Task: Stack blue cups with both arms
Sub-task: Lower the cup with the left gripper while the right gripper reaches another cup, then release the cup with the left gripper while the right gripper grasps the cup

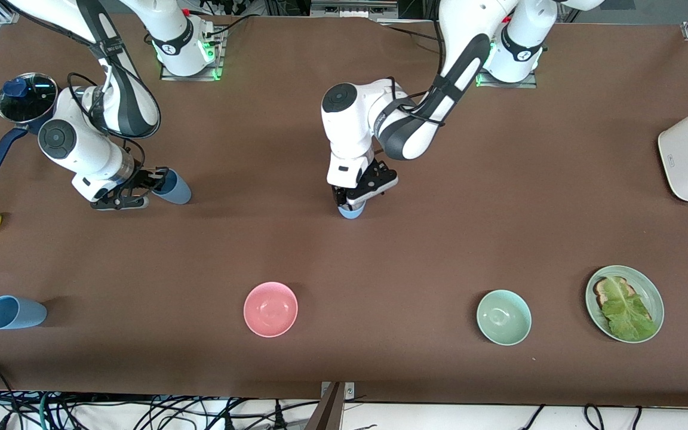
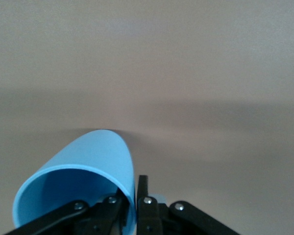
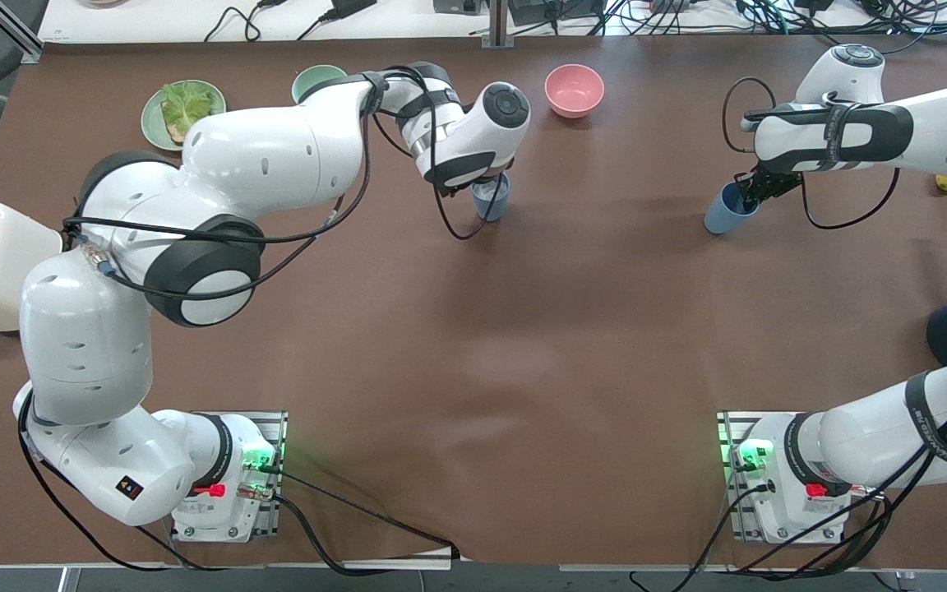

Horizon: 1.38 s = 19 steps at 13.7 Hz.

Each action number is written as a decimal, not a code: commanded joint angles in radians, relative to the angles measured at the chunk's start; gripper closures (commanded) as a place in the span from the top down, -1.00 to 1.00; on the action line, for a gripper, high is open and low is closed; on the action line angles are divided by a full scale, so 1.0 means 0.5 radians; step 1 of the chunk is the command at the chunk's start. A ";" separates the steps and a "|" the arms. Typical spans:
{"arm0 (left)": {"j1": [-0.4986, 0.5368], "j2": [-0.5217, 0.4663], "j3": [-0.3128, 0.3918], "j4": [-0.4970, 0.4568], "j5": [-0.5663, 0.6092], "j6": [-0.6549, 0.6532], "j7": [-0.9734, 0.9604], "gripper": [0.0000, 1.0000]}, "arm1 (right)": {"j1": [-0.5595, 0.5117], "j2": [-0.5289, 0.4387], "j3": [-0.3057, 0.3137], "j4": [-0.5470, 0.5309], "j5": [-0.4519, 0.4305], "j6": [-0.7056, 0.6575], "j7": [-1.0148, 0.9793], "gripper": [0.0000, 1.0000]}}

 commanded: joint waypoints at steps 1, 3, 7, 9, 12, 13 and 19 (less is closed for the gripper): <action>0.072 -0.347 -0.010 -0.394 0.033 0.135 0.168 1.00 | -0.003 -0.059 0.006 0.008 -0.021 0.012 -0.023 -1.00; 0.072 -0.491 -0.016 -0.523 0.014 0.135 0.245 1.00 | -0.003 -0.108 0.009 0.060 -0.018 -0.091 -0.011 -1.00; 0.124 -0.789 -0.013 -0.579 -0.380 -0.173 0.834 1.00 | -0.003 -0.112 0.006 0.531 -0.006 -0.728 0.011 -1.00; 0.353 -0.966 -0.010 -0.542 -0.632 -0.453 1.466 1.00 | -0.003 -0.112 0.009 0.768 0.016 -1.042 0.014 -1.00; 0.688 -1.105 0.002 -0.429 -0.792 -0.744 2.161 1.00 | -0.003 -0.109 0.070 0.974 0.028 -1.294 0.084 -1.00; 0.789 -1.105 0.008 -0.316 -0.793 -0.894 2.327 1.00 | -0.003 -0.112 0.098 1.002 0.052 -1.334 0.154 -1.00; 1.338 -1.130 0.159 -0.088 -0.980 -1.113 3.224 1.00 | -0.003 -0.094 0.459 1.057 0.233 -1.307 0.737 -1.00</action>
